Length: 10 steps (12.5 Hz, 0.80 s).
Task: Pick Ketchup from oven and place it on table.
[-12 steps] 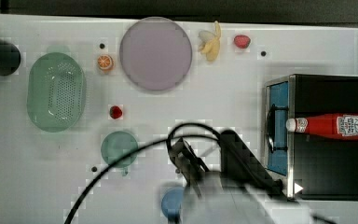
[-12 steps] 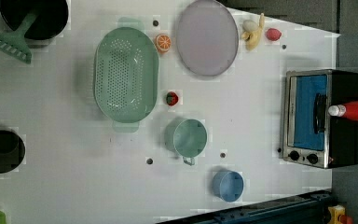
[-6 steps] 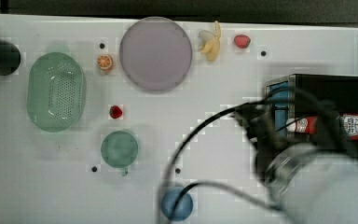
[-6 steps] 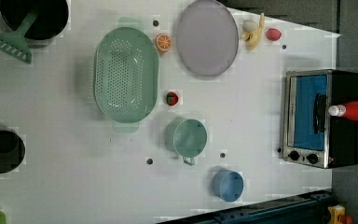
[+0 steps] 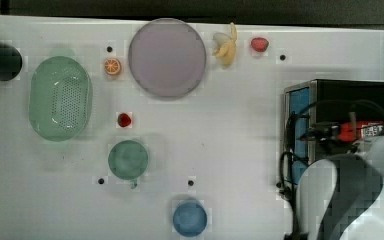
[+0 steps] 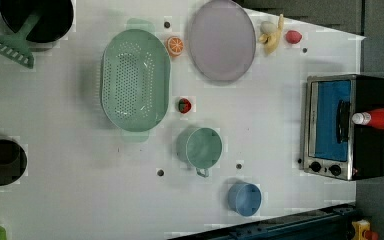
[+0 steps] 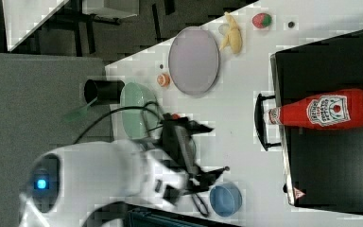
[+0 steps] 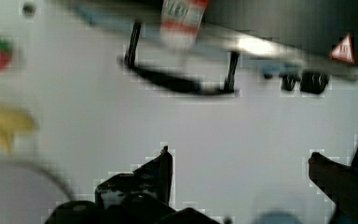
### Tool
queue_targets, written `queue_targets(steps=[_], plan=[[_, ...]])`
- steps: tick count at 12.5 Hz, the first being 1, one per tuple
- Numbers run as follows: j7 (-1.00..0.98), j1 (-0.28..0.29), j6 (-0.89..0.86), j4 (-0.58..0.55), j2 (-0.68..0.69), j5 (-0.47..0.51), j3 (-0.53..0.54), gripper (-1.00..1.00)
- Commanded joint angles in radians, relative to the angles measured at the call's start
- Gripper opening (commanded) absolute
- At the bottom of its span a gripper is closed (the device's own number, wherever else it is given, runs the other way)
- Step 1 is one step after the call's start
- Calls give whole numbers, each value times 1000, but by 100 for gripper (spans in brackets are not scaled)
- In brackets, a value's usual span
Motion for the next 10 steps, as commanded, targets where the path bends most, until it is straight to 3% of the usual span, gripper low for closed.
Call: queue_targets(steps=[1, 7, 10], plan=[[-44, -6, 82, 73, 29, -17, -38, 100], [-44, -24, 195, 212, 284, -10, -143, 100], [-37, -53, 208, 264, 390, 53, -160, 100]])
